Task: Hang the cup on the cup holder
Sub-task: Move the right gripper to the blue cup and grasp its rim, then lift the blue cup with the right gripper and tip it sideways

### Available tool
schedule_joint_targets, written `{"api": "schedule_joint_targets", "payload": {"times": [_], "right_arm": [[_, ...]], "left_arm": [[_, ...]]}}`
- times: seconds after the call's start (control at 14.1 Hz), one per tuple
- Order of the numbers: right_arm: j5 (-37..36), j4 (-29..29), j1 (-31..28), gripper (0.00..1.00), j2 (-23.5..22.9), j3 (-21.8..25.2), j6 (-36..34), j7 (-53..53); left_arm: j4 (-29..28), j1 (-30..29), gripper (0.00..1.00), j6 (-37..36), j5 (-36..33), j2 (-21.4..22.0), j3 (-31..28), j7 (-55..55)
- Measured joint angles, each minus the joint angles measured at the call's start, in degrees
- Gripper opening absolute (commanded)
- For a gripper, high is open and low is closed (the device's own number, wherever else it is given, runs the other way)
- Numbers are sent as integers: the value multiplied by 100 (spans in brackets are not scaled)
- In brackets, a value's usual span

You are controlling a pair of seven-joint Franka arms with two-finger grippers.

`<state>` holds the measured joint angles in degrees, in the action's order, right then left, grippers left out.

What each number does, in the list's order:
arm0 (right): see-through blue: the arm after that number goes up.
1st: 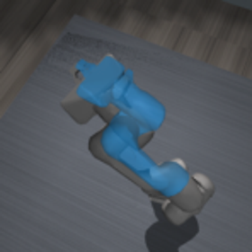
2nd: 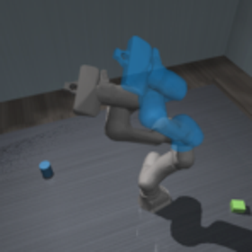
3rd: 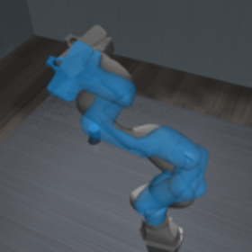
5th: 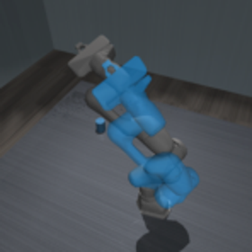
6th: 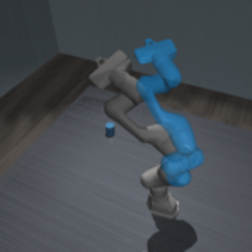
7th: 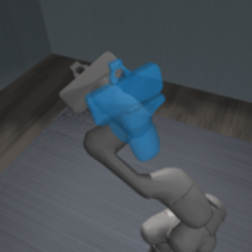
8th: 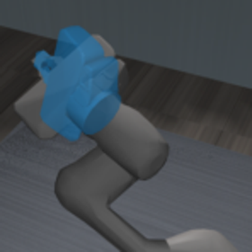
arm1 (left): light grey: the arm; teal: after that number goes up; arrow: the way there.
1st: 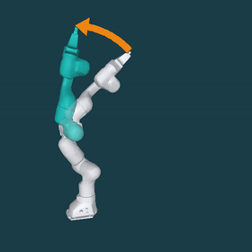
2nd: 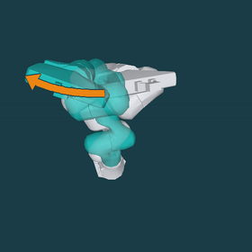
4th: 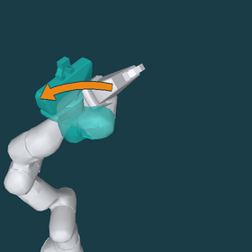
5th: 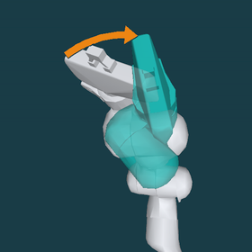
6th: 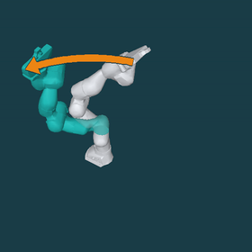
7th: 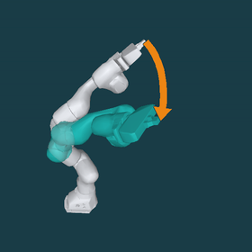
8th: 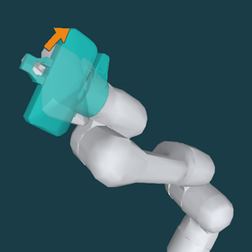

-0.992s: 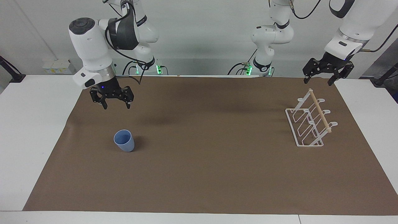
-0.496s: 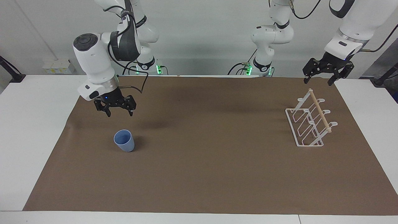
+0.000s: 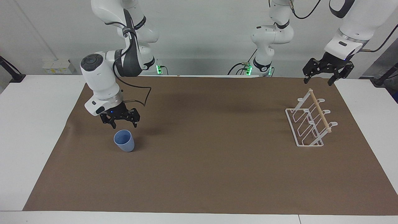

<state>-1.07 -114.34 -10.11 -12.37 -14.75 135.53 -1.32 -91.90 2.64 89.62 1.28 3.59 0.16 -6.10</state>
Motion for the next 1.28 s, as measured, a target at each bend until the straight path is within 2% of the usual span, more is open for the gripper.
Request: {"api": "schedule_joint_targets", "payload": {"times": [0.14, 0.21, 0.28, 0.43, 0.64, 1.06, 1.28], "right_arm": [[0, -39, 5, 100, -180, 3, 232, -5], [0, -70, 5, 95, -257, 6, 326, -5], [-2, -101, 5, 82, -312, 10, 406, -5], [-2, -125, 4, 41, -347, 13, 441, -5], [-2, -125, 4, 0, -346, 12, 441, -5], [-6, -85, -5, 0, -319, 32, 412, -5], [-6, 128, -8, 0, -309, 37, 68, -5]], "left_arm": [[0, -1, 100, 0, 0, 0, -1, 0], [0, -1, 100, 0, 0, 0, -1, 0], [0, -1, 100, 0, 0, 0, -2, 0], [0, -2, 100, 0, 0, 0, -4, 0], [0, -1, 100, 0, 0, 0, -4, 0], [0, -1, 100, 0, 0, 0, 2, 0], [0, 0, 100, 0, 0, 0, 5, 0]]}}
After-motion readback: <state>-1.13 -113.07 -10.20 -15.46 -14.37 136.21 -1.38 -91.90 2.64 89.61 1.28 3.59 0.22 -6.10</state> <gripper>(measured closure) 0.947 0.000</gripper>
